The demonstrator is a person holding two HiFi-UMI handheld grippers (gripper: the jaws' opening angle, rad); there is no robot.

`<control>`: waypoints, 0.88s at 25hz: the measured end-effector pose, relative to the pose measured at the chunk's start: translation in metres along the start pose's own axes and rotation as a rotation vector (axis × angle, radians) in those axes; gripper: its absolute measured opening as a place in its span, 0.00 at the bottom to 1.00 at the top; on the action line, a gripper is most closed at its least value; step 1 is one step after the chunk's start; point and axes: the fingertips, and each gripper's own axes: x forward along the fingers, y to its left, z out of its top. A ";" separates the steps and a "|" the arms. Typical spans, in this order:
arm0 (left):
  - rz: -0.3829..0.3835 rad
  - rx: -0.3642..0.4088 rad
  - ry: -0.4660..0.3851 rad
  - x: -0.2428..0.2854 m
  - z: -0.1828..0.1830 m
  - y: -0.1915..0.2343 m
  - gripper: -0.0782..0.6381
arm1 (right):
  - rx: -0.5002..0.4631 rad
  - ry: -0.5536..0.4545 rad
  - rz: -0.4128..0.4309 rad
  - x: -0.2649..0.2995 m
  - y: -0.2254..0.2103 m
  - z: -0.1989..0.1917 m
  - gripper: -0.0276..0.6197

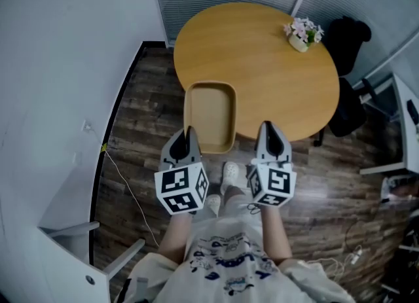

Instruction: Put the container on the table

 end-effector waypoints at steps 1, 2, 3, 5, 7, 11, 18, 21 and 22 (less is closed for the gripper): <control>0.001 -0.004 0.003 0.004 0.000 0.000 0.12 | -0.004 0.004 0.004 0.004 0.000 0.000 0.06; 0.002 -0.007 0.005 0.008 0.000 0.000 0.12 | -0.009 0.013 0.010 0.008 -0.001 0.000 0.06; 0.004 -0.008 0.006 0.013 0.001 -0.001 0.12 | -0.012 0.022 0.018 0.014 -0.002 0.001 0.06; 0.010 -0.007 0.007 0.026 0.004 -0.002 0.12 | -0.014 0.016 0.025 0.027 -0.007 0.001 0.06; 0.019 -0.008 0.006 0.040 0.009 -0.002 0.12 | -0.012 0.002 0.028 0.044 -0.012 0.002 0.06; 0.030 -0.012 -0.002 0.073 0.024 -0.002 0.12 | -0.017 0.012 0.049 0.079 -0.019 0.011 0.06; 0.050 -0.016 -0.003 0.131 0.050 -0.007 0.12 | -0.010 0.008 0.068 0.145 -0.040 0.023 0.06; 0.061 -0.014 0.001 0.156 0.061 -0.009 0.12 | -0.001 0.008 0.076 0.174 -0.049 0.028 0.06; 0.064 -0.013 0.002 0.164 0.064 -0.009 0.12 | 0.002 0.015 0.080 0.183 -0.050 0.030 0.06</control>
